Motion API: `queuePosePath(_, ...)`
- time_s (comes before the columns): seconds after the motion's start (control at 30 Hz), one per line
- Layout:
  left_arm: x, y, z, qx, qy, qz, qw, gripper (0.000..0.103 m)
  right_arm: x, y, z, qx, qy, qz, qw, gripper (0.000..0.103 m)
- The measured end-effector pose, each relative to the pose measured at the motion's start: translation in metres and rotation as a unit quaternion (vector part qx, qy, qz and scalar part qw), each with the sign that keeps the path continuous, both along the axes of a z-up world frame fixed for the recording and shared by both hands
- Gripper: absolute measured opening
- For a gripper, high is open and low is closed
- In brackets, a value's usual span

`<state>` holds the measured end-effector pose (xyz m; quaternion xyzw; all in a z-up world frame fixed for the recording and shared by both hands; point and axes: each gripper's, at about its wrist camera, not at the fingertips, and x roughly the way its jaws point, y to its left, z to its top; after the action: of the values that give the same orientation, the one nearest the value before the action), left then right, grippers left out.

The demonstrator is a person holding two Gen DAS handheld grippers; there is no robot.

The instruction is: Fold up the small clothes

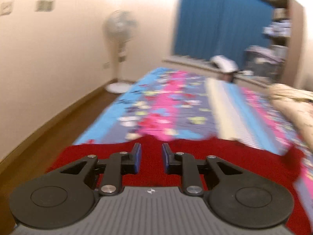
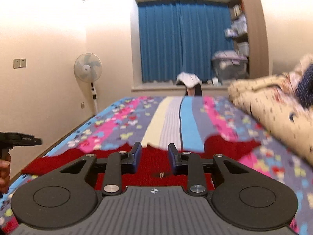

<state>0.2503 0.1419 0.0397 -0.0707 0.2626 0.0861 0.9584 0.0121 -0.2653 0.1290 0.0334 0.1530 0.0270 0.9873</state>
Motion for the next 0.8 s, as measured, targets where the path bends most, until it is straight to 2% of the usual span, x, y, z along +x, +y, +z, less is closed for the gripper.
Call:
queuePosePath(0.07,0.027,0.038,-0.021,-0.028,0.033,0.053,0.9976,0.025,0.03,-0.002,0.002,-0.006,-0.003,0.003,1.0,0.042)
queuePosePath(0.1,0.036,0.057,-0.034,-0.048,0.053,0.079,0.9943,0.026,0.046,-0.001,0.002,-0.004,-0.002,0.007,1.0,0.05)
queuePosePath(0.13,0.046,0.076,-0.046,-0.075,0.085,0.111,0.9874,0.027,0.064,-0.001,0.0,-0.003,0.002,0.009,1.0,0.052)
queuePosePath(0.17,0.054,0.098,-0.056,-0.119,0.116,0.148,0.975,0.032,0.081,0.0,-0.003,-0.004,0.007,0.012,1.0,0.053)
queuePosePath(0.23,0.06,0.138,-0.079,-0.215,0.141,0.201,0.9453,0.04,0.119,0.003,-0.015,-0.003,0.02,0.02,1.0,0.056)
queuePosePath(0.3,0.06,0.162,-0.098,-0.256,0.167,0.241,0.9212,0.04,0.152,0.007,-0.031,0.0,0.034,0.021,0.999,0.057)
queuePosePath(0.33,0.061,0.168,-0.103,-0.269,0.169,0.252,0.914,0.042,0.167,0.008,-0.043,-0.002,0.04,0.023,0.999,0.057)
queuePosePath(0.4,0.062,0.178,-0.107,-0.289,0.159,0.255,0.9092,0.048,0.19,0.013,-0.075,-0.013,0.061,0.023,0.998,0.057)
queuePosePath(0.47,0.069,0.179,-0.105,-0.275,0.157,0.251,0.9146,0.05,0.219,0.017,-0.098,-0.027,0.132,0.016,0.991,0.056)
queuePosePath(0.5,0.073,0.179,-0.104,-0.268,0.157,0.251,0.9169,0.048,0.227,0.015,-0.105,-0.022,0.151,0.022,0.988,0.056)
queuePosePath(0.53,0.077,0.176,-0.102,-0.258,0.152,0.255,0.9195,0.02,0.234,0.012,-0.11,-0.014,0.163,0.027,0.986,0.056)
queuePosePath(0.6,0.075,0.168,-0.09,-0.224,0.127,0.267,0.9286,0.014,0.243,0.008,-0.116,-0.016,0.181,0.024,0.983,0.056)
queuePosePath(0.63,0.076,0.156,-0.082,-0.2,0.105,0.266,0.937,0.013,0.246,0.005,-0.116,-0.019,0.183,0.023,0.983,0.056)
queuePosePath(0.7,0.077,0.119,-0.051,-0.112,0.046,0.232,0.9651,0.013,0.25,-0.002,-0.113,-0.021,0.183,0.013,0.983,0.056)
queuePosePath(0.73,0.076,0.09,-0.033,-0.055,0.003,0.19,0.9803,0.012,0.253,-0.008,-0.113,-0.015,0.187,0.001,0.982,0.056)
queuePosePath(0.77,0.069,0.059,-0.019,0.0,-0.037,0.139,0.9896,0.012,0.254,-0.014,-0.113,-0.003,0.189,-0.008,0.982,0.056)
queuePosePath(0.8,0.064,0.022,-0.009,0.051,-0.077,0.073,0.993,0.012,0.257,-0.019,-0.112,0.011,0.191,-0.016,0.981,0.056)
